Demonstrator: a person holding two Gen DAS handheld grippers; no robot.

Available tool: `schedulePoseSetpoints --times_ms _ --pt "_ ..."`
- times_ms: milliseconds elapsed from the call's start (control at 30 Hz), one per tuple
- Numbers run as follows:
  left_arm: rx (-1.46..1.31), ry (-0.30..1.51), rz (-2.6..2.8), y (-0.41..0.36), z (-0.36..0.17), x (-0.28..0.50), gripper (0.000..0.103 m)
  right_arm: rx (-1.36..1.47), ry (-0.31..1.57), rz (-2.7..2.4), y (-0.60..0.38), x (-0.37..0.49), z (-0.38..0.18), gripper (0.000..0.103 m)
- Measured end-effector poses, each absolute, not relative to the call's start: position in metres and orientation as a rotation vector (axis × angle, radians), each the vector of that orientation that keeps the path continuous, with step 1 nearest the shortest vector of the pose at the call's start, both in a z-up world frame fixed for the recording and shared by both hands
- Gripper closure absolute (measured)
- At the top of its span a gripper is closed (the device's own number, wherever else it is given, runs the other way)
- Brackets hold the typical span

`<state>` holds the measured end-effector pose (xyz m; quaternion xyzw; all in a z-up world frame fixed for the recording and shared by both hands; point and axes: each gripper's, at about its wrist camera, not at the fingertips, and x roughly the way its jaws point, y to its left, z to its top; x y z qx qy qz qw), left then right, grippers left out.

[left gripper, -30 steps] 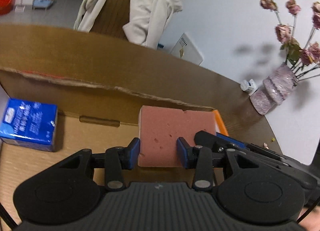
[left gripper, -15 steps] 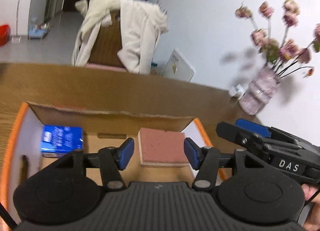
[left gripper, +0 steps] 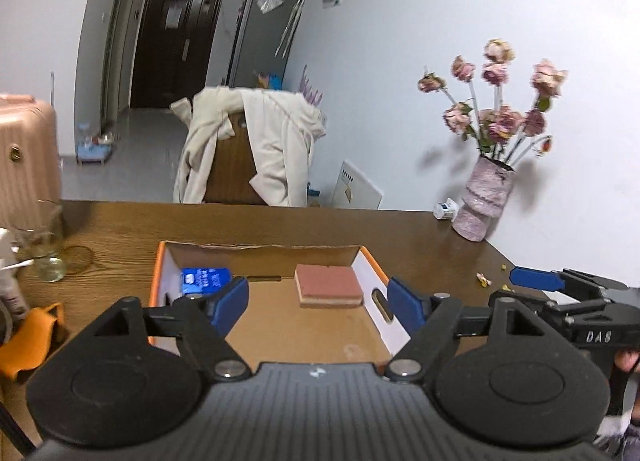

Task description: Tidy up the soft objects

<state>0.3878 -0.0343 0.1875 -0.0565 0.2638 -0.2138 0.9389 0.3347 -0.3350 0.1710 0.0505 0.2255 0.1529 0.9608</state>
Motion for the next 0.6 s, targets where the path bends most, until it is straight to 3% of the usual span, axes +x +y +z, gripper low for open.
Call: schedulePoseSetpoints --times_ms 267,600 --pt "-0.129 0.471 -0.400 0.010 0.165 0.285 0.017 0.152 0.403 0.340 -0.328 0.244 0.146 0.014" --pt "-0.216 0.436 -0.389 0.049 0.098 0.192 0.008 0.191 0.427 0.317 -0.306 0.168 0.080 0.012"
